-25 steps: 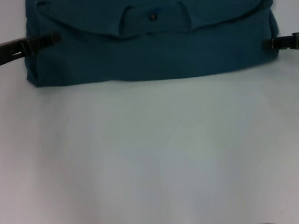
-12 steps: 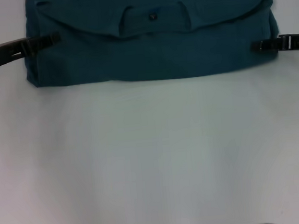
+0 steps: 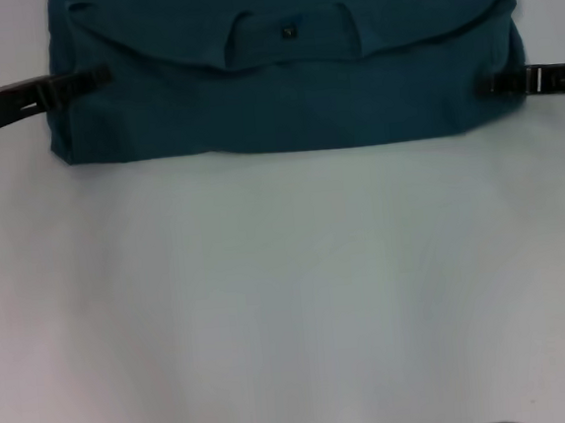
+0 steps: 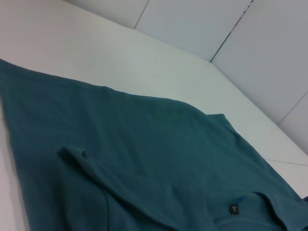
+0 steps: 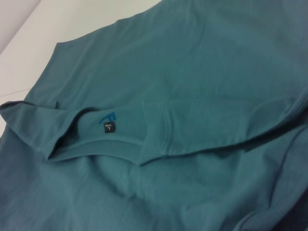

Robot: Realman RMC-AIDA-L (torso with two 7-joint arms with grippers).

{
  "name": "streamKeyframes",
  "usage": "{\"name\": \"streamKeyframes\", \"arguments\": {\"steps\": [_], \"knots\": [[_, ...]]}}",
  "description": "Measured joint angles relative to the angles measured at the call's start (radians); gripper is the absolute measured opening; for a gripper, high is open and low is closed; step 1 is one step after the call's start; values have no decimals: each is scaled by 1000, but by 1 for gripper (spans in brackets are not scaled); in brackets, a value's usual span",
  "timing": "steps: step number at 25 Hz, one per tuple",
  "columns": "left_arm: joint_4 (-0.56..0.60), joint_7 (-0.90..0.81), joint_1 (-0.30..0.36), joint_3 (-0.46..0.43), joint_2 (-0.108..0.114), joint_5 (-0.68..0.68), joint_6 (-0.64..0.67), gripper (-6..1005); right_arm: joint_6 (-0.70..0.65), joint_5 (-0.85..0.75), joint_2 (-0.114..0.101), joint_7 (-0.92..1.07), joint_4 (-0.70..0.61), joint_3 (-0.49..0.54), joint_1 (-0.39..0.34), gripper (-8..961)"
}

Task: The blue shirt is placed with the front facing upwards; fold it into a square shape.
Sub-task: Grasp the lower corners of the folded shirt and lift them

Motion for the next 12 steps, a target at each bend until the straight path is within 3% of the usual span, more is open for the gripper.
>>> {"name": "streamKeyframes", "arguments": {"steps": [2,7,12], "knots": [[0,2,4,0,-1,0,0,645,2,0,0,0,0,-2,-2,387],[0,6,14,0,-1,0,12,645,7,-1,0,-3,0,-4,-5,162],[0,1,23,0,1,0,18,646,12,0,0,-5,0,0,-5,56]]}}
